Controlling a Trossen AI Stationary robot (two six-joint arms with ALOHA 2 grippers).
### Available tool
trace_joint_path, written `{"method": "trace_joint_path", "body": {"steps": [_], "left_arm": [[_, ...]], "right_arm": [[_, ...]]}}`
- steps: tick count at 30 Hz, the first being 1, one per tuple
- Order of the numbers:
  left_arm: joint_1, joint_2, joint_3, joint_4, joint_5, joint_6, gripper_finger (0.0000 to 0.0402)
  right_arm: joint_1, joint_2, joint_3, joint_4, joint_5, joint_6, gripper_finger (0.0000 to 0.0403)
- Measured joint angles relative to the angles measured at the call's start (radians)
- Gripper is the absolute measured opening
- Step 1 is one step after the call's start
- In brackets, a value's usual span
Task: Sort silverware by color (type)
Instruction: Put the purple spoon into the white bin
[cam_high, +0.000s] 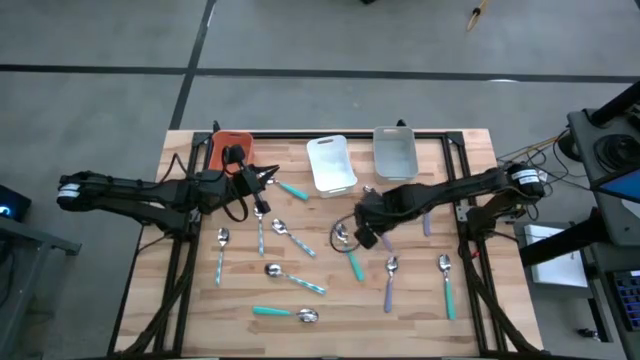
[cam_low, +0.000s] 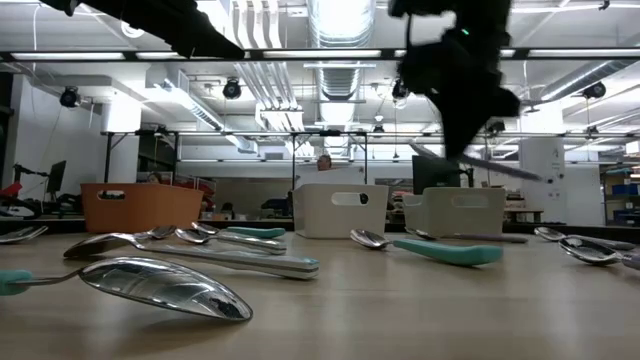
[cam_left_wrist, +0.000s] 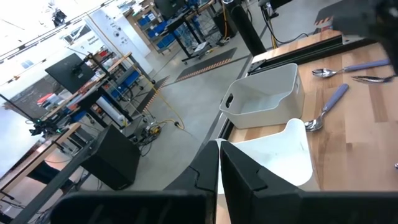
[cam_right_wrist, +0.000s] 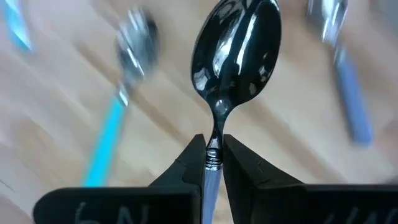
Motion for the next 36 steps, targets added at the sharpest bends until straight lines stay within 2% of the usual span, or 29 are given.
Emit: {"method": "trace_joint_path", "body": {"steps": [4, 9, 17, 20, 27, 36], "left_arm": [[0.0, 0.0, 0.0, 0.0, 0.0, 0.0, 0.0], [0.001, 0.0, 0.0, 0.0, 0.0, 0.01, 0.0], [0.001, 0.0, 0.0, -0.003, -0.004, 0.024, 0.0], [0.001, 0.0, 0.0, -0.003, -0.047, 0.026, 0.0], [0.001, -0.005, 0.0, -0.006, -0.177, 0.026, 0.0], [0.001, -0.005, 0.0, -0.022, -0.185, 0.024, 0.0]], "right_arm": [[-0.054, 0.033, 0.123, 0.002, 0.048, -0.093, 0.0024], [-0.137, 0.116, 0.278, 0.006, 0.046, -0.226, 0.0024], [-0.297, 0.283, 0.531, -0.048, -0.174, -0.342, 0.0023], [-0.356, 0.349, 0.636, -0.132, -0.239, -0.349, 0.0023], [-0.468, 0.494, 0.864, -0.293, -0.275, -0.393, 0.0023], [-0.589, 0.674, 1.075, -0.3, -0.365, -0.371, 0.0023]]}}
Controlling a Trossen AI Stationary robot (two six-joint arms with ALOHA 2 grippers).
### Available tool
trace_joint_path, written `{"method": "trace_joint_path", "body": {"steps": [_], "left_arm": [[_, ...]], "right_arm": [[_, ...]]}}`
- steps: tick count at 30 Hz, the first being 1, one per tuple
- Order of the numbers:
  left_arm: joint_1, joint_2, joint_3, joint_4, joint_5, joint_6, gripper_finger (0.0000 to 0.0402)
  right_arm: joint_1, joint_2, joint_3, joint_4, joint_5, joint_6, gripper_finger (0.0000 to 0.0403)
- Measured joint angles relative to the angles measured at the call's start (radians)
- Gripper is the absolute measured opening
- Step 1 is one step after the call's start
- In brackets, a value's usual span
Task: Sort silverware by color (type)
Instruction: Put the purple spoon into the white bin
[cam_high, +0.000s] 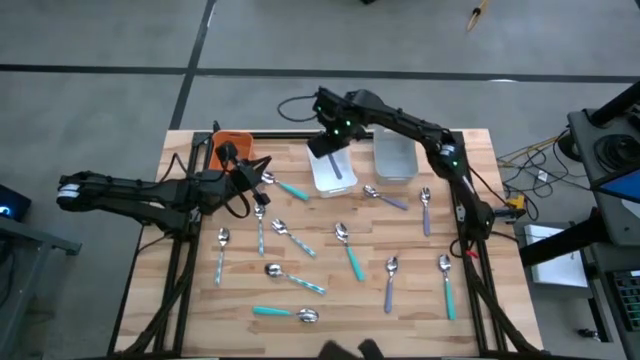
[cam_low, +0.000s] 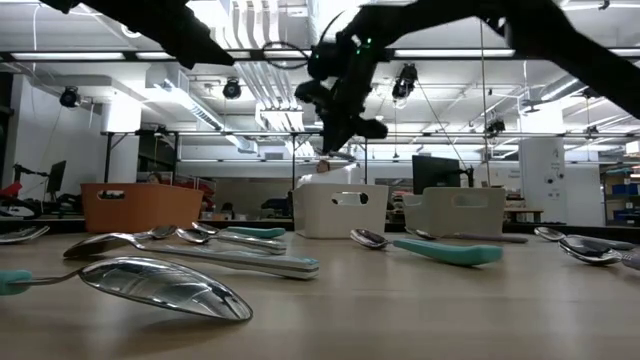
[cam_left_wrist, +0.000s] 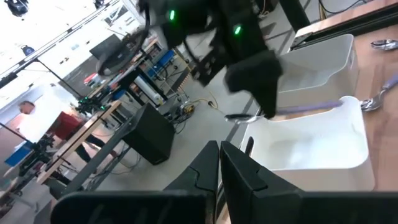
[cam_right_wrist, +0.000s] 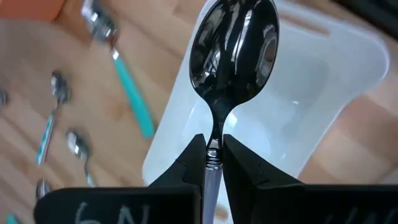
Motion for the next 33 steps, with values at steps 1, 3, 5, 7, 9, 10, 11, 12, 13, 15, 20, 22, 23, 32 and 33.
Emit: {"method": "trace_joint_path", "body": {"steps": [1, 3, 5, 7, 9, 10, 11, 12, 13, 15, 20, 22, 23, 32, 33], "left_arm": [[0.0, 0.0, 0.0, 0.0, 0.0, -0.001, 0.0], [0.0, 0.0, 0.0, 0.0, 0.0, -0.005, 0.0], [0.0, 0.0, -0.002, 0.001, 0.0, -0.006, 0.0], [0.0, 0.001, -0.006, -0.001, -0.001, -0.006, 0.0], [0.0, 0.001, -0.007, -0.001, -0.001, -0.004, 0.0], [0.0, 0.001, -0.007, 0.0, -0.001, -0.004, 0.0], [0.0, 0.001, -0.007, 0.0, -0.001, -0.003, 0.0], [0.0, 0.001, -0.008, 0.0, -0.001, -0.003, 0.0], [0.0, 0.001, -0.008, -0.001, -0.001, -0.003, 0.0], [0.0, 0.001, -0.008, 0.0, -0.001, -0.003, 0.0], [0.0, 0.001, -0.011, 0.0, -0.001, -0.003, 0.0], [0.0, 0.001, -0.011, 0.0, -0.001, -0.003, 0.0], [0.0, 0.001, -0.011, 0.0, -0.001, -0.003, 0.0], [0.0, 0.001, -0.011, 0.001, -0.001, -0.003, 0.0], [0.0, 0.001, -0.011, 0.001, -0.001, -0.003, 0.0]], "right_arm": [[-0.009, 0.02, 0.017, -0.002, -0.022, 0.009, 0.0023], [-0.027, 0.051, 0.036, 0.002, -0.073, 0.031, 0.0023], [-0.039, 0.07, 0.035, 0.007, -0.116, 0.061, 0.0023], [-0.049, 0.085, 0.035, -0.003, -0.14, 0.08, 0.0025], [-0.056, 0.096, 0.035, -0.012, -0.157, 0.09, 0.0025], [-0.057, 0.099, 0.035, -0.016, -0.158, 0.092, 0.0025], [-0.059, 0.103, 0.034, -0.02, -0.158, 0.093, 0.0026], [-0.06, 0.107, 0.034, -0.02, -0.157, 0.096, 0.0026], [-0.06, 0.11, 0.034, -0.019, -0.157, 0.103, 0.0026], [-0.06, 0.115, 0.034, -0.019, -0.157, 0.106, 0.0027], [-0.059, 0.134, 0.033, -0.017, -0.156, 0.122, 0.0028], [-0.059, 0.14, 0.033, -0.016, -0.143, 0.133, 0.0028], [-0.059, 0.141, 0.033, -0.016, -0.136, 0.137, 0.0028], [-0.053, 0.147, 0.033, 0.037, -0.085, 0.209, 0.0028], [-0.052, 0.147, 0.033, 0.039, -0.084, 0.215, 0.0029]]}}
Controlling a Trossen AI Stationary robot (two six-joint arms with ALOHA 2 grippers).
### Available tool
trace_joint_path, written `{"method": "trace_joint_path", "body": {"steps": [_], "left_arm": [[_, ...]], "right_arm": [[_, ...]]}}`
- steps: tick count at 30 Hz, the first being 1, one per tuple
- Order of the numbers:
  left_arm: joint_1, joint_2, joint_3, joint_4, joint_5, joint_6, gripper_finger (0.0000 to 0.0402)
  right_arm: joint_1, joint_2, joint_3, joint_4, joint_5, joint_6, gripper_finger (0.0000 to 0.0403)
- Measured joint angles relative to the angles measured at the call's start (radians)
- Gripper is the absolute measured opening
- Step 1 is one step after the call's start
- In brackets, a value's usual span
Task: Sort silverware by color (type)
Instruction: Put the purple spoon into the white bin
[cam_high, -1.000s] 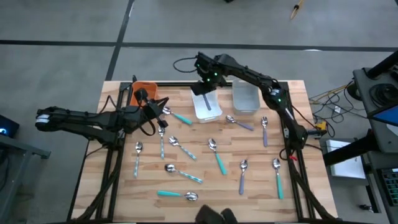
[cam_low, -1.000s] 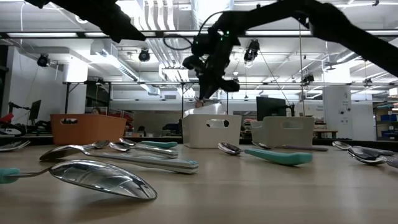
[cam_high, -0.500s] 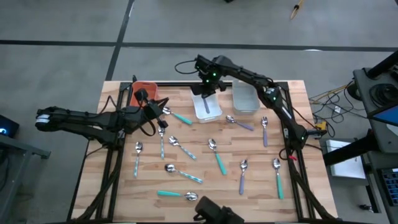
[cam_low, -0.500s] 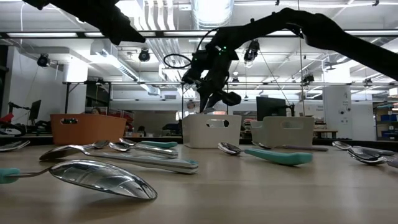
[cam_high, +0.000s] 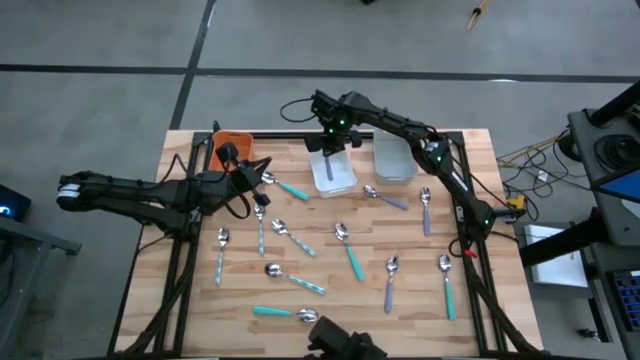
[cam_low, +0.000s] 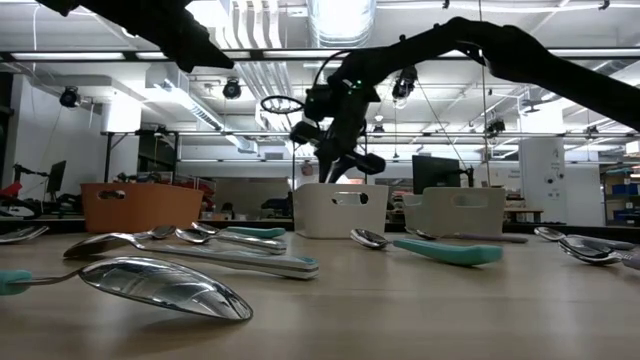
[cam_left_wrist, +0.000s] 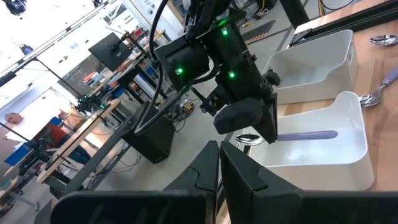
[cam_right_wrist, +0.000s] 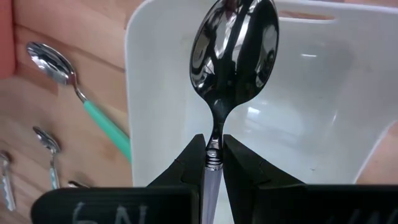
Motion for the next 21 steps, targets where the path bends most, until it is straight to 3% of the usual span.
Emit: {"method": "trace_joint_path", "body": {"steps": [21], "left_arm": [[0.0, 0.0, -0.001, 0.0, 0.001, -0.003, 0.0]], "right_arm": [[0.034, 0.0, -0.025, 0.005, 0.079, 0.046, 0.0029]]}}
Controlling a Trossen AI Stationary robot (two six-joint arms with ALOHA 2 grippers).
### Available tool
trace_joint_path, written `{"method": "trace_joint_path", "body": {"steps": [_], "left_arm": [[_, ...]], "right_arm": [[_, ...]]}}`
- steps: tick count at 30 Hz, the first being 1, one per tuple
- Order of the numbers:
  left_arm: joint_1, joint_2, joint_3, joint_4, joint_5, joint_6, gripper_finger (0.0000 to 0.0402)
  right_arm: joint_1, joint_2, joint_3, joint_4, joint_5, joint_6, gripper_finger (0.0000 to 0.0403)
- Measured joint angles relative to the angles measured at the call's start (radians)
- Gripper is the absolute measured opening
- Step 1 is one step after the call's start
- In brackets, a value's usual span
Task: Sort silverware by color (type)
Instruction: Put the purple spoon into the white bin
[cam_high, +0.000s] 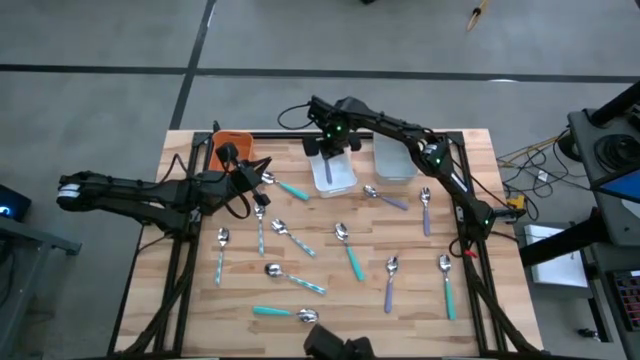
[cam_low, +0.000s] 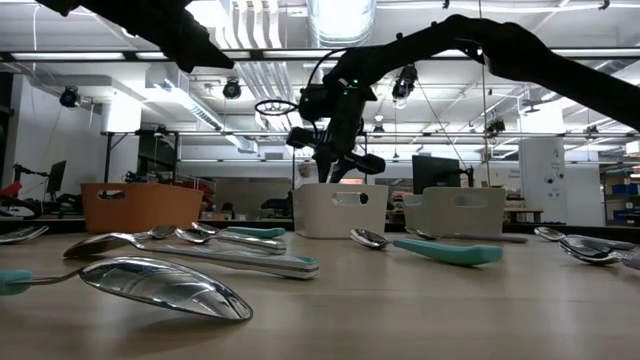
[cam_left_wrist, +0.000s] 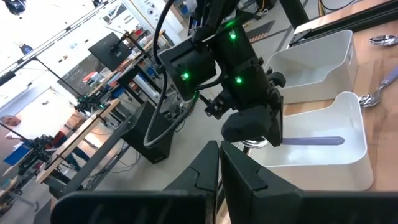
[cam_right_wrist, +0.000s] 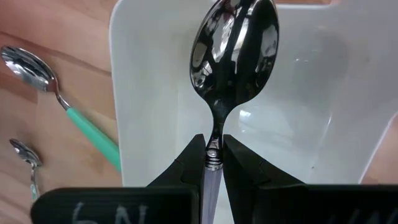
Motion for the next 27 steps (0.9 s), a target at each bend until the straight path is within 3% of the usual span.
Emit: {"method": "trace_joint_path", "body": {"steps": [27], "left_arm": [[0.0, 0.0, 0.0, 0.0, 0.001, -0.001, 0.0]], "right_arm": [[0.007, 0.0, -0.204, 0.158, 0.0, 0.007, 0.0029]]}}
